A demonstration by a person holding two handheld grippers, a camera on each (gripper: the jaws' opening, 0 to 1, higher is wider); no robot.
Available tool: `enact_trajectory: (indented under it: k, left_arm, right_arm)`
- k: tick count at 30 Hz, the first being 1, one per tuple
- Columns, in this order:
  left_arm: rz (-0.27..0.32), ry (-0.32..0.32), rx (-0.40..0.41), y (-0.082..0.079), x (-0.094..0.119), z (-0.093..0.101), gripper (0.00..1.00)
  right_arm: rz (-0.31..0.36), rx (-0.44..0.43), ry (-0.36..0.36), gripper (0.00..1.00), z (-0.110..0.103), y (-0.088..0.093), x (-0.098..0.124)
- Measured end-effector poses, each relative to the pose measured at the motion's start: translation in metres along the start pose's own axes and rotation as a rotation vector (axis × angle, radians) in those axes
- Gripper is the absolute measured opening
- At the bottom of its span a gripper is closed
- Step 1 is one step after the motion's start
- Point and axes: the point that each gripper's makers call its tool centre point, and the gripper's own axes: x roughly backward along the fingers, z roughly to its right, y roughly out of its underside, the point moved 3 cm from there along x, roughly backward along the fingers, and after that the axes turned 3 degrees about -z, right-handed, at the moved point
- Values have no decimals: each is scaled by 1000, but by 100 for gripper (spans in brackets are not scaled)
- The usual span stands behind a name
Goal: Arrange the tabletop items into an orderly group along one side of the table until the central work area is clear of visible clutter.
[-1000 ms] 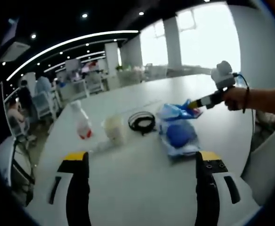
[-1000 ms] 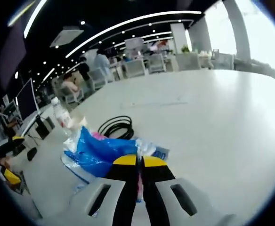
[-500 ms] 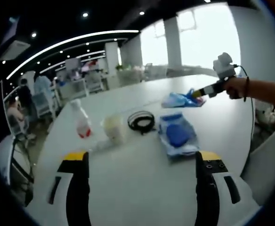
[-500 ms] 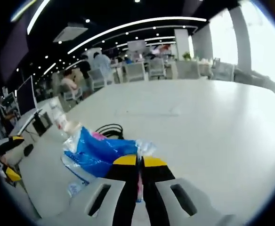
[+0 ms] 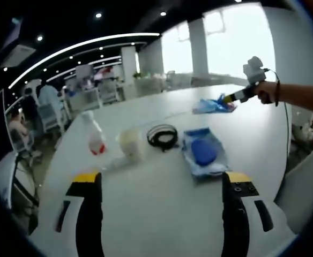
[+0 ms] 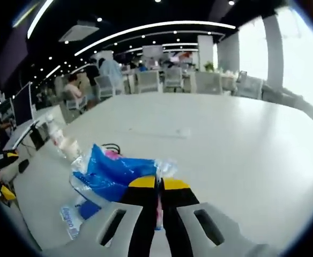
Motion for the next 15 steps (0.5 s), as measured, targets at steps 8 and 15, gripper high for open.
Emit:
enact_trajectory:
  k: [8, 15]
  left_arm:
    - [-15, -1, 11, 3, -1, -1, 92]
    - [-37, -3, 33, 10, -5, -5, 93]
  right_arm:
    - [-31, -45, -26, 1, 19, 7, -5]
    - [-58, -59, -1, 1, 42, 15, -14]
